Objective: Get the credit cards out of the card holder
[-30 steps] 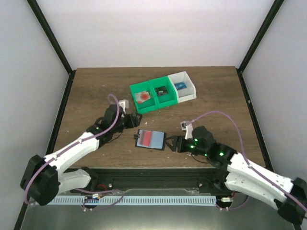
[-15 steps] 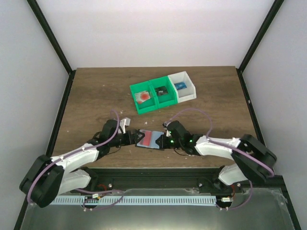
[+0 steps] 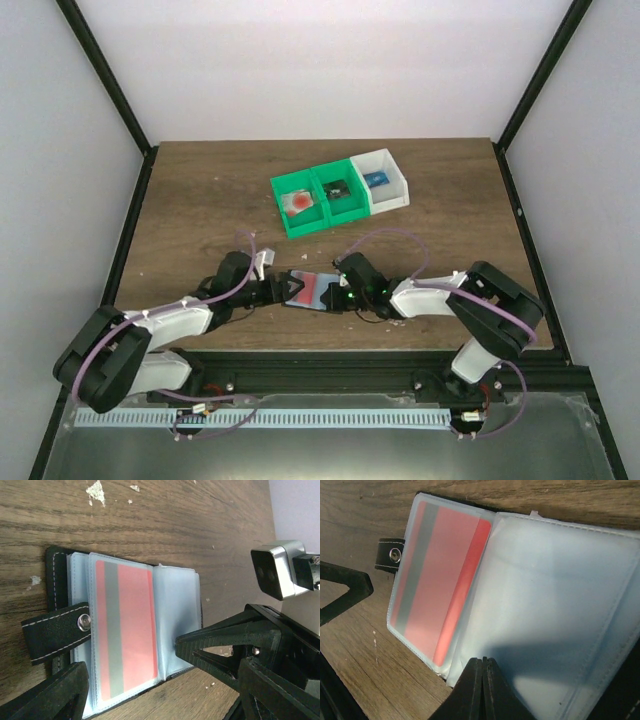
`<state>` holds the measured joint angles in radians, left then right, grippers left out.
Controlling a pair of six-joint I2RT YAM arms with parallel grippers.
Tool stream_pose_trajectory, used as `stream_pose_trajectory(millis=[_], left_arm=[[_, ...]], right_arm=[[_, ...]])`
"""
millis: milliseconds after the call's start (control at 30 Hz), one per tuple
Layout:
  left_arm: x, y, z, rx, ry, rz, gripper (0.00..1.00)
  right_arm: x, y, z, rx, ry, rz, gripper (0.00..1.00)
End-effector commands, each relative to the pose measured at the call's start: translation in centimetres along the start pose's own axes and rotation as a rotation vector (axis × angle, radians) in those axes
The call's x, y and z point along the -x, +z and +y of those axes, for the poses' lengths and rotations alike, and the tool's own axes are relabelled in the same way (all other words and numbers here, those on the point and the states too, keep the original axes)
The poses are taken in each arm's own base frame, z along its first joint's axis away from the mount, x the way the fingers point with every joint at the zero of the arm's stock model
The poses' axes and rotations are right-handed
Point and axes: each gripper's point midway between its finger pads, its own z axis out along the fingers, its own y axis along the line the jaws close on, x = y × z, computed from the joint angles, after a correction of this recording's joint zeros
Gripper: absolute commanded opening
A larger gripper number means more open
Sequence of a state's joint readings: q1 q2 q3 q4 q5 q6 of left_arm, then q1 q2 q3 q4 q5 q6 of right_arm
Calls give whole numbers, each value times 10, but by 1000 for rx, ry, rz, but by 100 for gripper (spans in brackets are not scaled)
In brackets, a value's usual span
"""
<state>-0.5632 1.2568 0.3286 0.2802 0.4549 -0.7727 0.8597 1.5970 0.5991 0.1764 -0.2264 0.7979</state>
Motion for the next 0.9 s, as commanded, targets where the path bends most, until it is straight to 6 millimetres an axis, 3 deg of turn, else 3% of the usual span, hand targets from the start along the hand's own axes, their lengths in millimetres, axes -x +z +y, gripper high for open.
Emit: stream_pose_trajectory(millis=[0, 867], left_arm=[[7, 1, -3, -16, 26, -30, 84], [-5, 15, 9, -22, -33, 23, 83]], right_arm=[[1, 2, -6, -8, -10, -15, 1], [-5, 0, -8, 12, -6, -18, 0]])
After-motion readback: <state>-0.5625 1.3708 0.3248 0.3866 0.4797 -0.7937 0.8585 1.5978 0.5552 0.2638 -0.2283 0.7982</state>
